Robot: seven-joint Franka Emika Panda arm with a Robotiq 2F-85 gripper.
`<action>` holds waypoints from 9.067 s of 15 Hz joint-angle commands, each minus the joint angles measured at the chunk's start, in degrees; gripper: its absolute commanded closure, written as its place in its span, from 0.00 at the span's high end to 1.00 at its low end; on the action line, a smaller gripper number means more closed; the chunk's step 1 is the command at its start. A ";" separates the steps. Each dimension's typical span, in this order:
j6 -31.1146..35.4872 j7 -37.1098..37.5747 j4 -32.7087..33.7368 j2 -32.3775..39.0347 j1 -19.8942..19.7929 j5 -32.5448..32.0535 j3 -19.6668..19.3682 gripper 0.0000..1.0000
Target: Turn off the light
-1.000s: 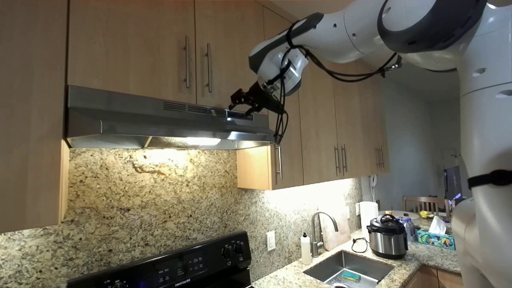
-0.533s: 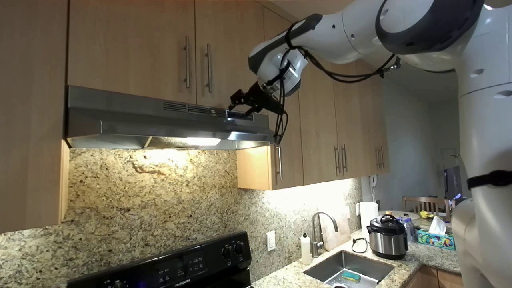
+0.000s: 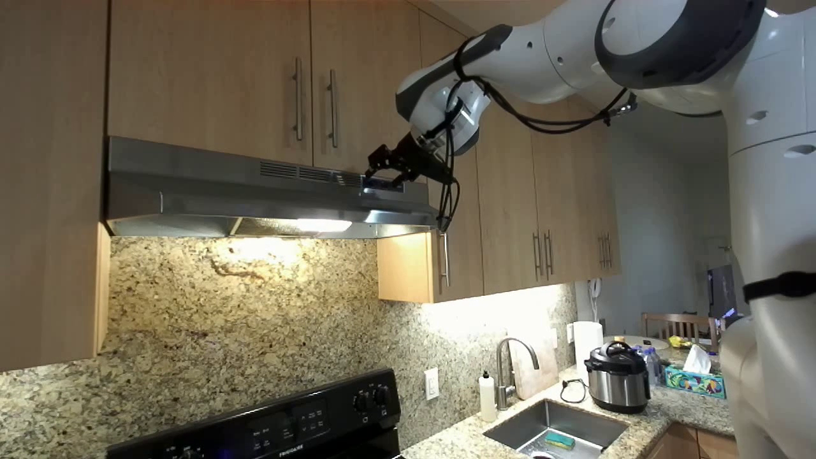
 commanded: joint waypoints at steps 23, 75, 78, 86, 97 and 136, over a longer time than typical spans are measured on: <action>-6.47 0.54 12.32 9.40 -16.05 4.14 11.95 1.00; -10.29 2.58 11.53 7.78 -13.54 2.36 9.40 1.00; -10.00 2.31 12.02 8.11 -14.25 2.49 10.39 1.00; -9.49 2.15 13.77 9.18 -14.97 2.57 10.61 1.00; -8.27 2.69 14.98 11.03 -14.94 3.32 10.34 1.00; -11.89 6.89 12.26 7.14 -14.15 -1.28 10.21 1.00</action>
